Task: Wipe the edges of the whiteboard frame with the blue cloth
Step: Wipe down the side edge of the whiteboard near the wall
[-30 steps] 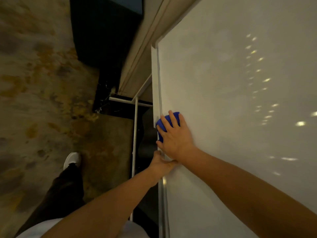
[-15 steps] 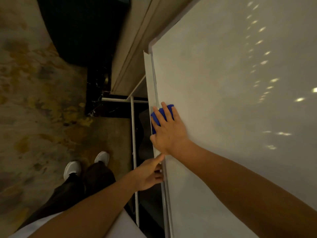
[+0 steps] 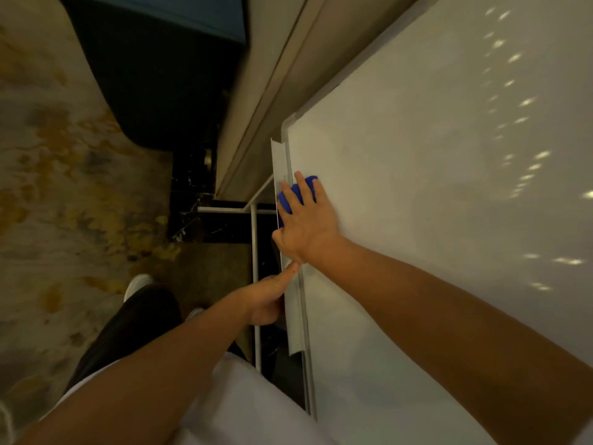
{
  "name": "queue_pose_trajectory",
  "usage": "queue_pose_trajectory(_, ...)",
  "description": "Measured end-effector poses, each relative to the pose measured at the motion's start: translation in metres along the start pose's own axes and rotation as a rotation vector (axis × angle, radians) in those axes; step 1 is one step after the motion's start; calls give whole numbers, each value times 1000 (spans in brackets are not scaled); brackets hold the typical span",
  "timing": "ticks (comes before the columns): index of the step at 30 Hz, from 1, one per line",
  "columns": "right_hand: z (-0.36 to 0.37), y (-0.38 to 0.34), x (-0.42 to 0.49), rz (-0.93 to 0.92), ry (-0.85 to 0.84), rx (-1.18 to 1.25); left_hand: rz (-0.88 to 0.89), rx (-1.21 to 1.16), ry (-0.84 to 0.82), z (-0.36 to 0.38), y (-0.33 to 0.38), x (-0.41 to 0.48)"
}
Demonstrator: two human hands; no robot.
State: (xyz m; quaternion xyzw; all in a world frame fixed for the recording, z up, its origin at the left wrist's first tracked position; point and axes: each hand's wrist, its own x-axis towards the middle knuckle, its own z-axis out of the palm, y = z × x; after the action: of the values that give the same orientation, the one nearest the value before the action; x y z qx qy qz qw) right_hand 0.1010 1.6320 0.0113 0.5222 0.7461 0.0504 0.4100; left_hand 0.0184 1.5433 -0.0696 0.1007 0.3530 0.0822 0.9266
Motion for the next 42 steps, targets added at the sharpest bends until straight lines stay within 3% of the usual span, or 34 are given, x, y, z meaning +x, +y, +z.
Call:
queue_pose_trajectory(5,-17,17,36,4,16,-9,71,-37,1,-8,55,8)
queue_pose_trajectory(9,-29,25,60,19,0,-30,52,-55,44,-8,97,20)
queue_pose_trajectory(18,-72,53,142,98,-43,-14,-13,-28,-21,-45,203,35)
queue_pose_trajectory(23,-96,66,155,108,-93,-5,84,-99,101,-52,256,43)
queue_pose_trajectory(29,-121,102,114,138,-47,10,241,296,165,-34,309,45)
queue_pose_trajectory(33,-136,139,80,413,122,74,365,931,255,-14,315,48)
queue_pose_trajectory(35,-136,145,67,543,232,129,403,963,151,0,317,48)
queue_pose_trajectory(37,-131,135,64,515,176,129,509,865,38,15,316,47)
queue_pose_trajectory(39,-124,124,70,453,114,99,489,759,-57,16,318,47)
queue_pose_trajectory(41,-124,130,74,463,126,75,549,1037,-12,17,326,47)
queue_pose_trajectory(42,-128,138,72,479,159,53,527,1289,20,12,329,53)
